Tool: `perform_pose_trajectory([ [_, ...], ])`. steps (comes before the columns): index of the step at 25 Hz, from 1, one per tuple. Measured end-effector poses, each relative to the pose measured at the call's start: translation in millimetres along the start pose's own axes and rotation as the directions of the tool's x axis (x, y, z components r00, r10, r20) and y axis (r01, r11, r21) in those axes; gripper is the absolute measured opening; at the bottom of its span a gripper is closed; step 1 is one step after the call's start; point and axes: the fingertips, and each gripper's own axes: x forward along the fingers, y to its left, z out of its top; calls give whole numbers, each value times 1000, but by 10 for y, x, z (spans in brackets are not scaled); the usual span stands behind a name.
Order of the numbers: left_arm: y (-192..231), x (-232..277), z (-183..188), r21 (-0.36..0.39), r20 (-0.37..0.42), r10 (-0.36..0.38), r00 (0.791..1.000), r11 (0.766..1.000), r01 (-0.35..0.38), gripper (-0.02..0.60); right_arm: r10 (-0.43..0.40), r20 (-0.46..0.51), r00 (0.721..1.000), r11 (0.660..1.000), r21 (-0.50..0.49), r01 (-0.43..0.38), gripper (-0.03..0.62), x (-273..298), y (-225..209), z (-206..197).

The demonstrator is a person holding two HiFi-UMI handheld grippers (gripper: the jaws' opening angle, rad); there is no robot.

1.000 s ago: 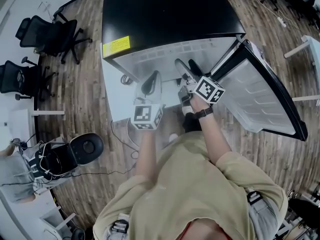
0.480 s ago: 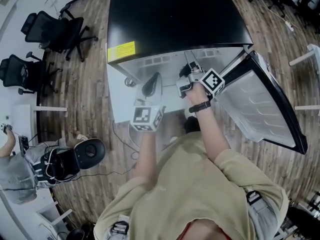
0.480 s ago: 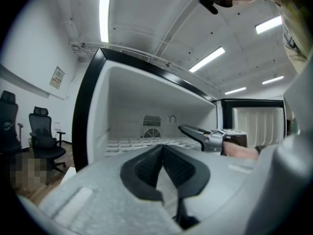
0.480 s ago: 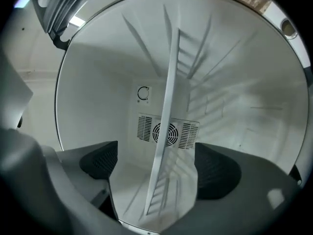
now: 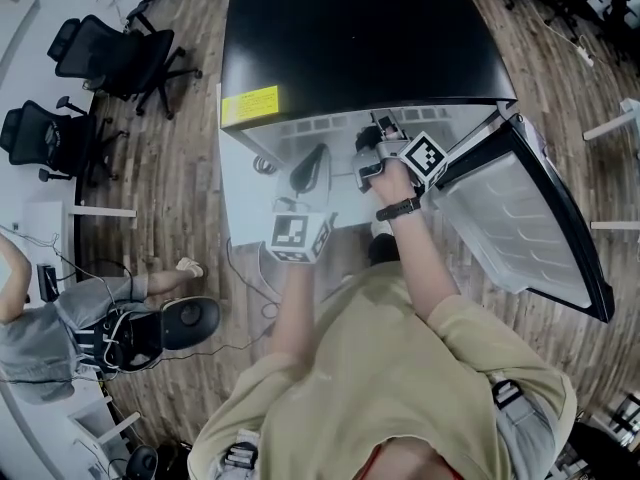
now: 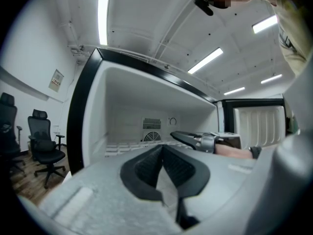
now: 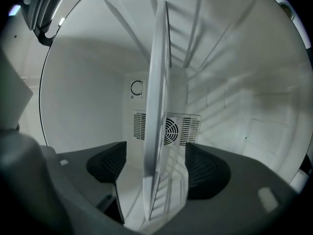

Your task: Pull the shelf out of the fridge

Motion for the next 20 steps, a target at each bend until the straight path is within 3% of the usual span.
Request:
perform_pose_trajectory([
  [7,86,20,4,3,4,10,1000,1000,-10,2,-17,-20,1000,1000,1,17,229,120,-23,-82],
  [12,128,-2,23,-6,11,18,1000,1000,-18,2,-44,-22,999,999,5,44,54,140,-55,-138],
  [16,152,-22,27,-7,11,20,1000,1000,-20,2,-31,-12,999,999,44,31,32,148,-56,-140],
  [20,144,-67,25,-8,8,18,1000,1000,-18,2,11,0,1000,988,154,-11,31,142,-66,-135],
])
